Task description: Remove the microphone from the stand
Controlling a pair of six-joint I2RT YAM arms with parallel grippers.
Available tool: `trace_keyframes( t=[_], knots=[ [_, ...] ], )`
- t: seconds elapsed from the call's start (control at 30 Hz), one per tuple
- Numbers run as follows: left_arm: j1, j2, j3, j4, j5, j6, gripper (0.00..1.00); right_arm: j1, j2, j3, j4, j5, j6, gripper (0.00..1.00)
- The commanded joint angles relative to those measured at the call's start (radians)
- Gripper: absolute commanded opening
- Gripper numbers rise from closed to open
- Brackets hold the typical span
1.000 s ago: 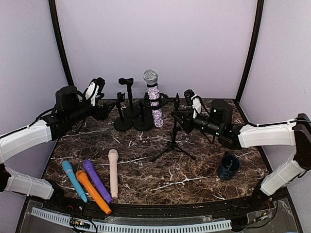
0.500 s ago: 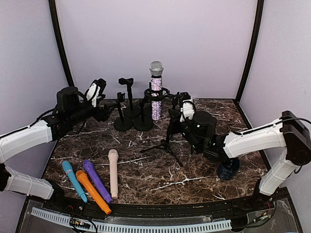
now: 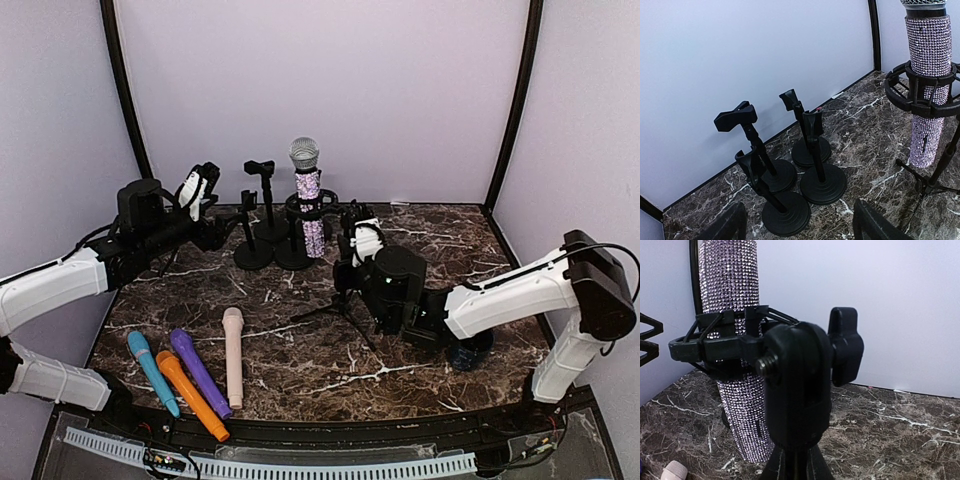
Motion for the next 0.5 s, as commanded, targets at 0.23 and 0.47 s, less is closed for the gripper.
trace_keyframes(
  t=[0.23,0.47],
  knots=[
    [-0.010,-0.010,-0.013,0.004,-0.003,0.018,0.75,0.033,-0.072,-0.035,-0.008,-0.022,0.071,0.73],
    [-0.015,-0.010,-0.013,0.002,-0.005,0.021,0.75,0.038,-0.227,-0.146,-0.095,-0.140,0.087,0.82]
  ],
)
